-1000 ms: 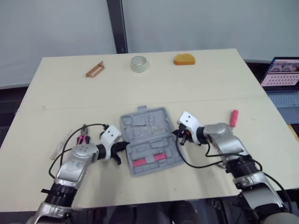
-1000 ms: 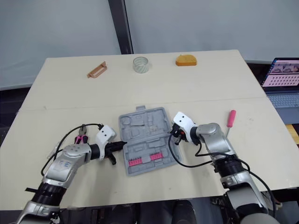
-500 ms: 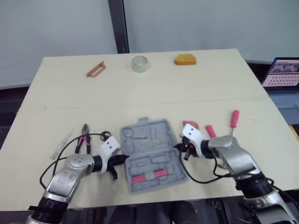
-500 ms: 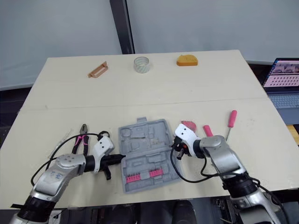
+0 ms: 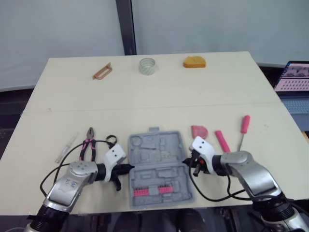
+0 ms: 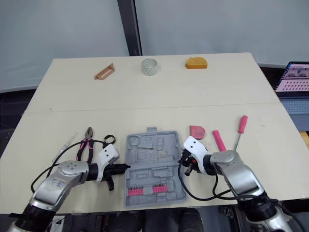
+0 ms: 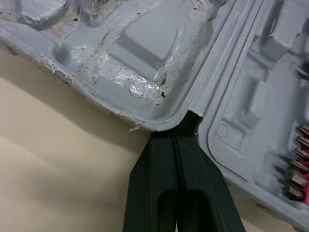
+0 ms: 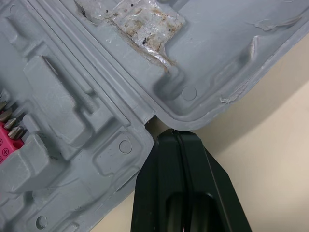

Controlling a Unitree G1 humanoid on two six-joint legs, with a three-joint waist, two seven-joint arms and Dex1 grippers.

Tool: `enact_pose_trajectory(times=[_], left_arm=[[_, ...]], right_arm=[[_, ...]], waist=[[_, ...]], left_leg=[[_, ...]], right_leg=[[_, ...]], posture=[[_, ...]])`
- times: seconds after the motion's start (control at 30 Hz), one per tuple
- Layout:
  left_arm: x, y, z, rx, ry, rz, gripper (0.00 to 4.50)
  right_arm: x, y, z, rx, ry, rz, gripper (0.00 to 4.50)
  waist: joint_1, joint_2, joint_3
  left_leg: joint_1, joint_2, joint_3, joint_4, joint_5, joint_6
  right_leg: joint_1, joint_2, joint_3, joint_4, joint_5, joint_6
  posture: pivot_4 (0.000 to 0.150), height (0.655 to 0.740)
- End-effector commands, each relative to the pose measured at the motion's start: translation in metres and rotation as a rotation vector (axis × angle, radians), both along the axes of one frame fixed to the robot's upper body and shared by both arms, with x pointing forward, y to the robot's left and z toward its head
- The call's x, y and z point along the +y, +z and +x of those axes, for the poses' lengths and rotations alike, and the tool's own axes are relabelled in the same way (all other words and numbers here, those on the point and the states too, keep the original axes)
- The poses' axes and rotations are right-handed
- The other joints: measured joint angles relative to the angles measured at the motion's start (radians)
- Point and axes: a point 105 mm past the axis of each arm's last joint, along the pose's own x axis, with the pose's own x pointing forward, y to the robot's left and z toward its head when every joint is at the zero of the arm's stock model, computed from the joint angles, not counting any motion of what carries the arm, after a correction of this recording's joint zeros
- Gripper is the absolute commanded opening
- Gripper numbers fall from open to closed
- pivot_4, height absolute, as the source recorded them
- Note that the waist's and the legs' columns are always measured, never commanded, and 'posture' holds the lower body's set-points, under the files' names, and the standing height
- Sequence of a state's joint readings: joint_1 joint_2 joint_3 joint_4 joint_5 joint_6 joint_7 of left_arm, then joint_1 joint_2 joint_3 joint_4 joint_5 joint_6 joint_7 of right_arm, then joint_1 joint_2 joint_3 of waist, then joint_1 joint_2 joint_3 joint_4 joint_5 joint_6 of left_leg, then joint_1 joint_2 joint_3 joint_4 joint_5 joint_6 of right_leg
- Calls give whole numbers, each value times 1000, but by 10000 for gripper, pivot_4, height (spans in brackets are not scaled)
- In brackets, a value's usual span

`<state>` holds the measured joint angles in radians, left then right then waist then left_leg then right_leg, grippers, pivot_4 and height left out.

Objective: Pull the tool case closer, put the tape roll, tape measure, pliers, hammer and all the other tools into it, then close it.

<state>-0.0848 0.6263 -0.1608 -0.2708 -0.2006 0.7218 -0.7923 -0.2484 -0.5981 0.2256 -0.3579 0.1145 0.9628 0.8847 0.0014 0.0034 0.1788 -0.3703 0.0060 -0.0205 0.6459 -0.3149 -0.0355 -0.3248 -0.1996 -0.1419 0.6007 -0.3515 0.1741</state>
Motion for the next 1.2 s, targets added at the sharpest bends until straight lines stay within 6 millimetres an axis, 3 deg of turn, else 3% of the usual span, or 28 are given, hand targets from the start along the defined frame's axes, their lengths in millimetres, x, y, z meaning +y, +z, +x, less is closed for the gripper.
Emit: enact_pose_trajectory(times=[0.03,0.37,1.2], left_arm=[[-18,-9,-21,90,-89,-41,285],[-27,-8,-29,116,-116,-58,285],[-25,-10,-38,140,-125,-56,285]], right_arm=[[12,13,-7,-31,48,49,0],[2,9,-19,6,19,33,0],[-7,6,-36,56,5,17,0]], waist=[[0,0,0],[7,0,0],[23,0,0]], left_leg=[[0,0,0,0,0,0],[0,0,1,1,-1,1],[0,0,2,1,-2,1]], right_leg=[[0,0,0,0,0,0],[0,0,1,0,0,0],[0,0,3,0,0,0]], posture=[[1500,7400],[1500,7400],[1500,7400]])
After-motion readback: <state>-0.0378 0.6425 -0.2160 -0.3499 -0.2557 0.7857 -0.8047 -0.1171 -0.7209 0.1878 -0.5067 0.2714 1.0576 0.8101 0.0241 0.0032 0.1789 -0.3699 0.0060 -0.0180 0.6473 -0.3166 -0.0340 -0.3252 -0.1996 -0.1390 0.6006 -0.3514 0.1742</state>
